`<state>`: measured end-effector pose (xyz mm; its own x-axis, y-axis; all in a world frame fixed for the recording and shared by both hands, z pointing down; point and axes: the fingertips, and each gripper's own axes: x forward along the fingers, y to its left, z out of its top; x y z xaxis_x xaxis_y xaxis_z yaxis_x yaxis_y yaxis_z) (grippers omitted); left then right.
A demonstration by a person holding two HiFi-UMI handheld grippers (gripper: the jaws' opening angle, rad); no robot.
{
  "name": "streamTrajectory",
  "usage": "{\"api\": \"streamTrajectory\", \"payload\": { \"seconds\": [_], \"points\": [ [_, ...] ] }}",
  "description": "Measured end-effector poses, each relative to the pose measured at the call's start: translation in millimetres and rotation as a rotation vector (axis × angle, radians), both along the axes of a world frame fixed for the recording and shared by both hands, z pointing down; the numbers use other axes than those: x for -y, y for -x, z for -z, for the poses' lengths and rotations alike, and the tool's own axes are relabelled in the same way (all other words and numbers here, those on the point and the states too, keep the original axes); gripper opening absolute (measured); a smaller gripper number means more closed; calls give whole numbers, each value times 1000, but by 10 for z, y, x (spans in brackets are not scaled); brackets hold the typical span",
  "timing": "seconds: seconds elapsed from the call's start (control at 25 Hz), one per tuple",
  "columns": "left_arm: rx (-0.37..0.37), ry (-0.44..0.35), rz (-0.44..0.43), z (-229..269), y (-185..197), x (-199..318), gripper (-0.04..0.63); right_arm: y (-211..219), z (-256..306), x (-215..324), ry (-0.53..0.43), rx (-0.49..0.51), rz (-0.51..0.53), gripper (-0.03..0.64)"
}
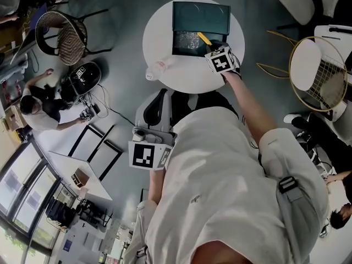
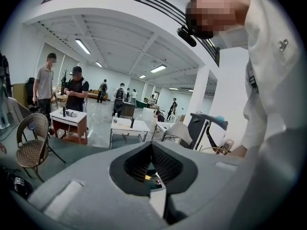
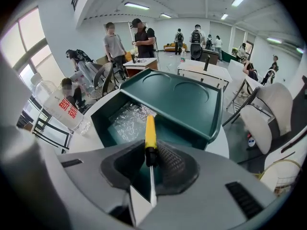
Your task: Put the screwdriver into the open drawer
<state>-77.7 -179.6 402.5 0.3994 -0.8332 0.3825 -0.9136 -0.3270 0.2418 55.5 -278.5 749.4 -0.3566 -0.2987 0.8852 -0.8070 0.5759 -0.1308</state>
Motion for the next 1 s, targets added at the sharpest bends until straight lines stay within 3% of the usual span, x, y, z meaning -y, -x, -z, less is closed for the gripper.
{"api": "streamTrajectory", "payload": {
  "seconds": [0.48,1.0],
  "points": [
    [-3,2,8,-6,20,-82,11,5,-169,44,27,-73,-36,84],
    [-4,-2,5,-14,58,-85,11,8,-294,27,49,-154,2,87]
  ]
}}
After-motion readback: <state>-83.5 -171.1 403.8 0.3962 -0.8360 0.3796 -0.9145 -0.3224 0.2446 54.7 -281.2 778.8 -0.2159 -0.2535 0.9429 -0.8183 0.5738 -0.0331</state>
